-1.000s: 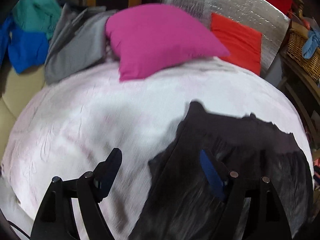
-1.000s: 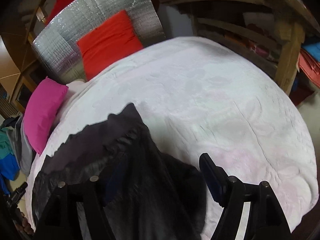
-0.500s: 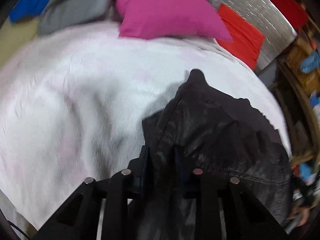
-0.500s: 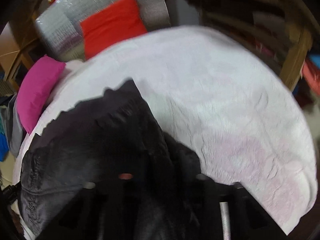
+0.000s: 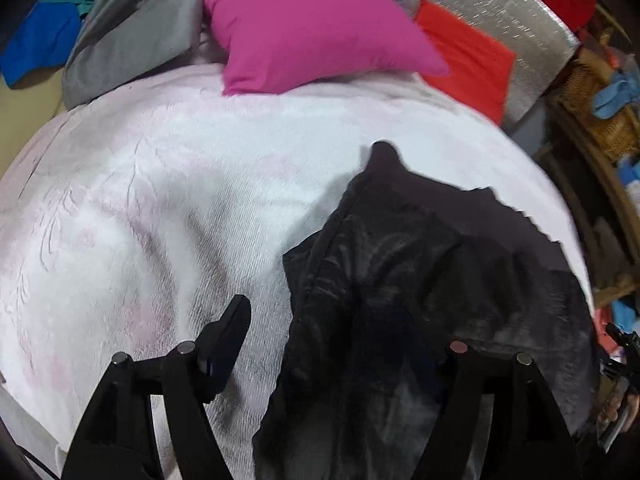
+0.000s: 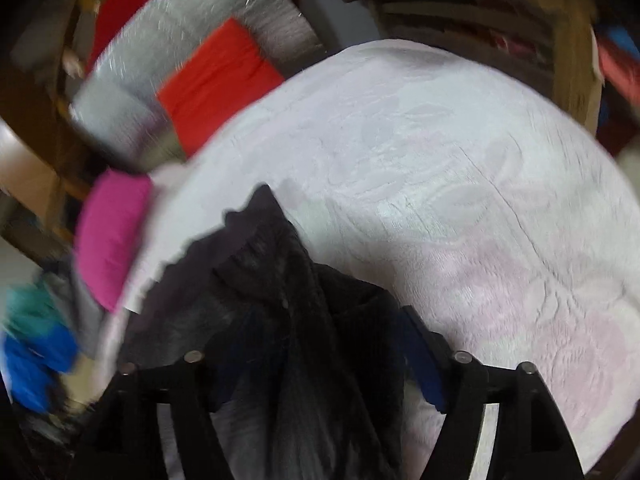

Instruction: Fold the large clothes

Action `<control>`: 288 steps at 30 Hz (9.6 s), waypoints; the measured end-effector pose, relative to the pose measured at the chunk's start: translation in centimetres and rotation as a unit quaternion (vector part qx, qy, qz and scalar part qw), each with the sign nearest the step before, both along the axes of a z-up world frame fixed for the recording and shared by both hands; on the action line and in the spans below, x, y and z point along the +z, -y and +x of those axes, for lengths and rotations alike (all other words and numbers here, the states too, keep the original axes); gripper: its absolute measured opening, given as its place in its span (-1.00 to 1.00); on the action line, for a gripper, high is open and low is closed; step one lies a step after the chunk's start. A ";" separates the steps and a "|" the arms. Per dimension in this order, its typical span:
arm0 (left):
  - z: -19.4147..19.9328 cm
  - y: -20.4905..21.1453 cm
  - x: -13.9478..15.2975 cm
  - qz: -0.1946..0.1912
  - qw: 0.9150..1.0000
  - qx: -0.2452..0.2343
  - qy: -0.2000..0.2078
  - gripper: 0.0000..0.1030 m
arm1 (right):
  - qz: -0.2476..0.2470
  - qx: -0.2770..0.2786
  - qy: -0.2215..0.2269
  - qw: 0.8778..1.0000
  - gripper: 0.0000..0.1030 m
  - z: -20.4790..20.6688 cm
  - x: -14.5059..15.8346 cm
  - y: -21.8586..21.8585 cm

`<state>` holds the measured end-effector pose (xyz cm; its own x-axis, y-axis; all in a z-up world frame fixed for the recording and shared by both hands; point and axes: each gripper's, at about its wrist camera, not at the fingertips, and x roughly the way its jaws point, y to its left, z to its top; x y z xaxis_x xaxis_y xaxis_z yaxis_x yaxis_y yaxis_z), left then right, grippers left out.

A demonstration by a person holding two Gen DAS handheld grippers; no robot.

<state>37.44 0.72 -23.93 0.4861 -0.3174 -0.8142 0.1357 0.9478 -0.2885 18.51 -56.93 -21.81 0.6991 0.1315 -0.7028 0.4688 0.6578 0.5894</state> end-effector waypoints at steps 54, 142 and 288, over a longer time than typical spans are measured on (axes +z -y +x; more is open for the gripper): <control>3.1 1.8 -2.4 -0.085 0.994 0.011 -0.064 0.25 | -0.052 0.099 -0.013 0.994 0.28 7.4 -2.0 -7.9; -9.1 -0.3 -1.3 -0.109 0.988 0.090 -0.054 0.60 | 0.072 -0.014 0.069 0.995 0.55 -4.3 -1.4 -9.9; -38.4 1.0 29.8 0.172 0.891 0.155 0.392 0.99 | -0.384 0.039 0.212 0.898 0.70 -25.0 25.9 -35.0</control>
<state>-0.94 -0.32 5.84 0.9686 0.1333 -0.2100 -0.1156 0.9888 0.0943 -6.49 -21.95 4.14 0.9349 -0.2186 -0.2797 0.2448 0.9676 0.0621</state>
